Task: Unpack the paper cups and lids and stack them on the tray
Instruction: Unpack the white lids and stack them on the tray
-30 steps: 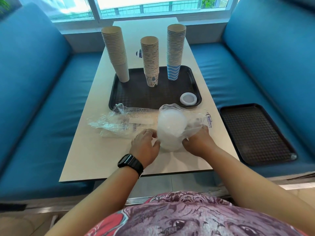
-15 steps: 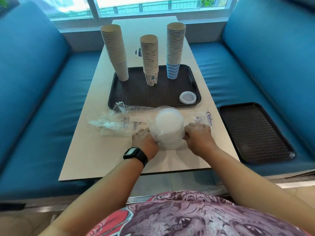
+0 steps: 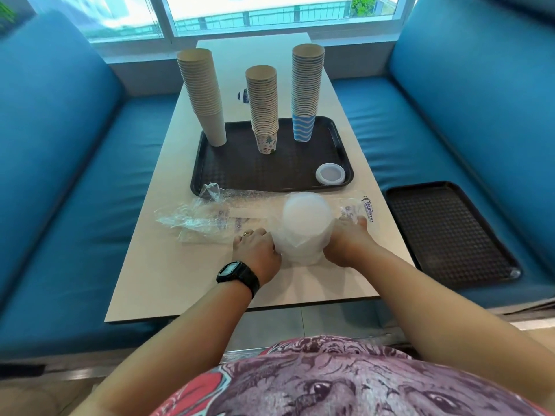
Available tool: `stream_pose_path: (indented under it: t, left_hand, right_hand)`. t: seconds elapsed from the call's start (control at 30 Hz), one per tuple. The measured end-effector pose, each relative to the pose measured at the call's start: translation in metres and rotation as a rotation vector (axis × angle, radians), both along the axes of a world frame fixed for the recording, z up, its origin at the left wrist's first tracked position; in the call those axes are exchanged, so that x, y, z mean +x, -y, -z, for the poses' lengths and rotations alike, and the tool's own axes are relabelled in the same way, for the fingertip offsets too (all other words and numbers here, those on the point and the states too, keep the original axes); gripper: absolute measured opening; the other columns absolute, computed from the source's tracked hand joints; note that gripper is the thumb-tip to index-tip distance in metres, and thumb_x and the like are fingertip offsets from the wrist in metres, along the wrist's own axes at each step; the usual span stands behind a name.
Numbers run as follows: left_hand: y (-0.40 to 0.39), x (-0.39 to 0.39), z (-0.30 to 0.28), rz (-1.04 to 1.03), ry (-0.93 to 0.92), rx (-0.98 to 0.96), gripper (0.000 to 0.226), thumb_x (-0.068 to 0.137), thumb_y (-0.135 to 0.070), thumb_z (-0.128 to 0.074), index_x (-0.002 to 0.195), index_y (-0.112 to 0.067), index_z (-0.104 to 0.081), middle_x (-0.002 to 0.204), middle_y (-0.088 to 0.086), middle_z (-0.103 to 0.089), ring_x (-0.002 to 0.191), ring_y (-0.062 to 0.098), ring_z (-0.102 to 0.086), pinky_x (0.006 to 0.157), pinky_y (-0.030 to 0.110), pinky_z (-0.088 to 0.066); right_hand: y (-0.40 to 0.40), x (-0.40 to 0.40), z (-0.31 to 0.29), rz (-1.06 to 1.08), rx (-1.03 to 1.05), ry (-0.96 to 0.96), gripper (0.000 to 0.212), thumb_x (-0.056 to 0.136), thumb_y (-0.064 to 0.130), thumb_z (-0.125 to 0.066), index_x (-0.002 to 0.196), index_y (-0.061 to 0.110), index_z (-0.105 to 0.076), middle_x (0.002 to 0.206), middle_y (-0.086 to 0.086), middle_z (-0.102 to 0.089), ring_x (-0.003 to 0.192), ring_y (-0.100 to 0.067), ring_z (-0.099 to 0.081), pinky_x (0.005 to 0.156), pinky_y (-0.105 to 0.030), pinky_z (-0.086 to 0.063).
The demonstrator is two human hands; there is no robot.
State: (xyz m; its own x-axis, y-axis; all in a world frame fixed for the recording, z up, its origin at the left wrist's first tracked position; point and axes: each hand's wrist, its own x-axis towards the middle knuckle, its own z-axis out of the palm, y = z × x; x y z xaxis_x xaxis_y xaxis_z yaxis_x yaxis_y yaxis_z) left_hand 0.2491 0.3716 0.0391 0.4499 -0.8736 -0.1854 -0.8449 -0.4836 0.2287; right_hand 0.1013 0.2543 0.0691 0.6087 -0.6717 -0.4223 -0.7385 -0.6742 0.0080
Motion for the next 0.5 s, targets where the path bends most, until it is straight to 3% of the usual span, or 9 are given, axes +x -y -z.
stream_pose_path:
  t: [0.07, 0.13, 0.2, 0.3, 0.4, 0.5]
  left_hand:
    - [-0.001, 0.002, -0.002, -0.014, -0.001, -0.019, 0.029, 0.092, -0.028, -0.047, 0.114, -0.022, -0.065, 0.118, -0.002, -0.058, 0.114, 0.025, -0.048, 0.096, 0.038, -0.031]
    - [-0.001, 0.003, -0.005, -0.015, 0.012, -0.032, 0.03, 0.092, -0.029, -0.05, 0.116, -0.022, -0.065, 0.119, -0.002, -0.058, 0.114, 0.025, -0.049, 0.097, 0.038, -0.031]
    - [0.0, 0.004, -0.005, -0.013, 0.011, -0.033, 0.031, 0.092, -0.03, -0.051, 0.119, -0.024, -0.065, 0.119, -0.002, -0.058, 0.114, 0.024, -0.049, 0.098, 0.038, -0.032]
    - [0.001, 0.001, -0.009, 0.002, 0.007, -0.034, 0.032, 0.091, -0.028, -0.05, 0.121, -0.023, -0.062, 0.119, 0.0, -0.059, 0.115, 0.025, -0.048, 0.101, 0.039, -0.03]
    - [0.003, -0.001, -0.012, 0.012, 0.02, 0.002, 0.032, 0.092, -0.024, -0.05, 0.123, -0.018, -0.058, 0.122, 0.001, -0.057, 0.12, 0.024, -0.046, 0.105, 0.038, -0.027]
    - [0.003, 0.003, -0.011, 0.013, 0.037, 0.013, 0.029, 0.093, -0.021, -0.046, 0.118, -0.019, -0.062, 0.119, 0.0, -0.057, 0.119, 0.025, -0.047, 0.103, 0.038, -0.028]
  right_hand:
    - [0.006, -0.004, -0.004, 0.048, 0.023, 0.091, 0.034, 0.091, 0.017, -0.042, 0.121, 0.025, -0.056, 0.128, -0.002, -0.051, 0.131, -0.027, -0.039, 0.108, -0.056, -0.022]
    - [0.014, -0.011, -0.009, 0.182, 0.103, 0.333, 0.012, 0.093, 0.017, -0.048, 0.096, 0.028, -0.054, 0.113, 0.0, -0.056, 0.119, -0.026, -0.049, 0.096, -0.04, -0.037]
    - [0.016, -0.015, -0.012, 0.288, 0.243, 0.549, 0.016, 0.092, 0.014, -0.054, 0.089, 0.029, -0.052, 0.094, 0.006, -0.056, 0.098, -0.023, -0.057, 0.079, -0.03, -0.041]
    - [0.009, -0.012, -0.013, 0.226, 0.192, 0.503, 0.02, 0.093, 0.01, -0.054, 0.081, 0.026, -0.049, 0.083, 0.011, -0.049, 0.092, -0.022, -0.053, 0.088, -0.036, -0.043]
    - [0.003, -0.007, -0.009, 0.187, 0.059, 0.487, 0.028, 0.095, 0.012, -0.047, 0.07, 0.023, -0.04, 0.088, 0.004, -0.047, 0.092, -0.027, -0.047, 0.091, -0.038, -0.035]
    - [0.006, -0.006, -0.002, 0.183, 0.049, 0.408, 0.022, 0.097, 0.017, -0.043, 0.08, 0.022, -0.055, 0.099, 0.0, -0.05, 0.096, -0.027, -0.047, 0.093, -0.038, -0.033]
